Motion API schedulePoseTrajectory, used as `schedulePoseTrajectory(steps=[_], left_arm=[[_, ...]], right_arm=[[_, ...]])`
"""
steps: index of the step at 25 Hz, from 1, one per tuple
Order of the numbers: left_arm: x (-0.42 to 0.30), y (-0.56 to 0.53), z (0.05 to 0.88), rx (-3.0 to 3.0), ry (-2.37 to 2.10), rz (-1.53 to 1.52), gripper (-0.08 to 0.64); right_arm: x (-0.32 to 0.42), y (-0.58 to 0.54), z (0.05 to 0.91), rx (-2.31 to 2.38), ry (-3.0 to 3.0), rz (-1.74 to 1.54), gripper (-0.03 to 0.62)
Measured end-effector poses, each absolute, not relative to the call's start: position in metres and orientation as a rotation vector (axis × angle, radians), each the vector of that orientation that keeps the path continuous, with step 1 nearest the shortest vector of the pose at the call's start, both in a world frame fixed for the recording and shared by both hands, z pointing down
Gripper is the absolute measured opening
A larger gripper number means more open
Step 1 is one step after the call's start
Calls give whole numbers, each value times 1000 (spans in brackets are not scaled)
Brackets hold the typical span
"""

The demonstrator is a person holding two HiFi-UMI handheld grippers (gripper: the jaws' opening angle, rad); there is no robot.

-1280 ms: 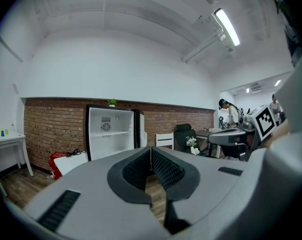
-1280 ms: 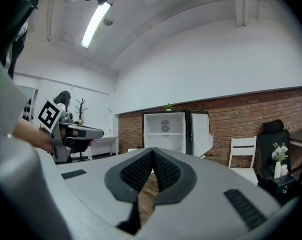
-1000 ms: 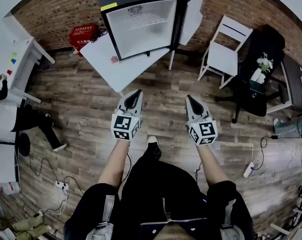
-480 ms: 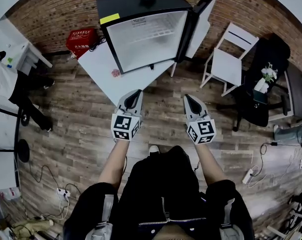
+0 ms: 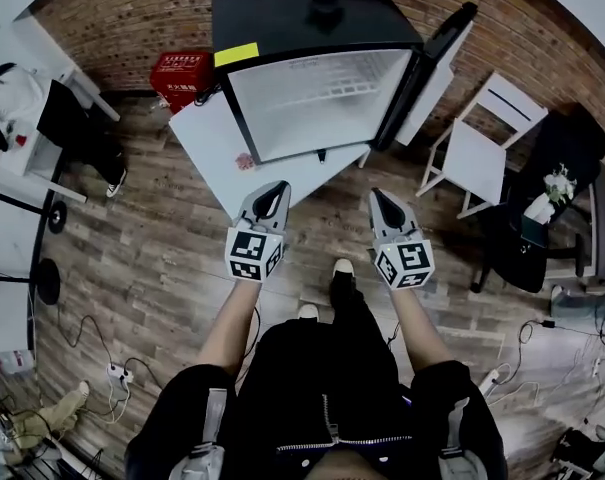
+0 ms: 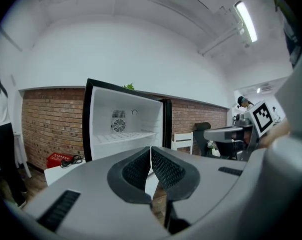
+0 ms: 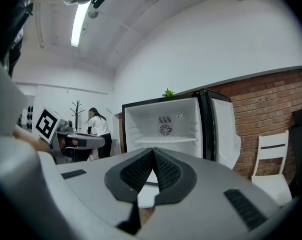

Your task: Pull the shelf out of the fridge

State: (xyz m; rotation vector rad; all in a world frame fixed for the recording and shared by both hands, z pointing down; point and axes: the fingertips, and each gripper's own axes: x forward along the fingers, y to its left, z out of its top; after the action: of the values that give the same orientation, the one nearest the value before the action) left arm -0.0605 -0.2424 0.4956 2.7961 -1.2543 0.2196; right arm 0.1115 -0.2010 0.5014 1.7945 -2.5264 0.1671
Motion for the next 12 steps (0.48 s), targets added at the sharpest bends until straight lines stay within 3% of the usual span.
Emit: schedulePoseTrajectory(steps=[12], left_arm=[[-46,-320,494,2605,-1496,180,23]], right_arm=[[132,-315,495,1568,-2688,228,7]])
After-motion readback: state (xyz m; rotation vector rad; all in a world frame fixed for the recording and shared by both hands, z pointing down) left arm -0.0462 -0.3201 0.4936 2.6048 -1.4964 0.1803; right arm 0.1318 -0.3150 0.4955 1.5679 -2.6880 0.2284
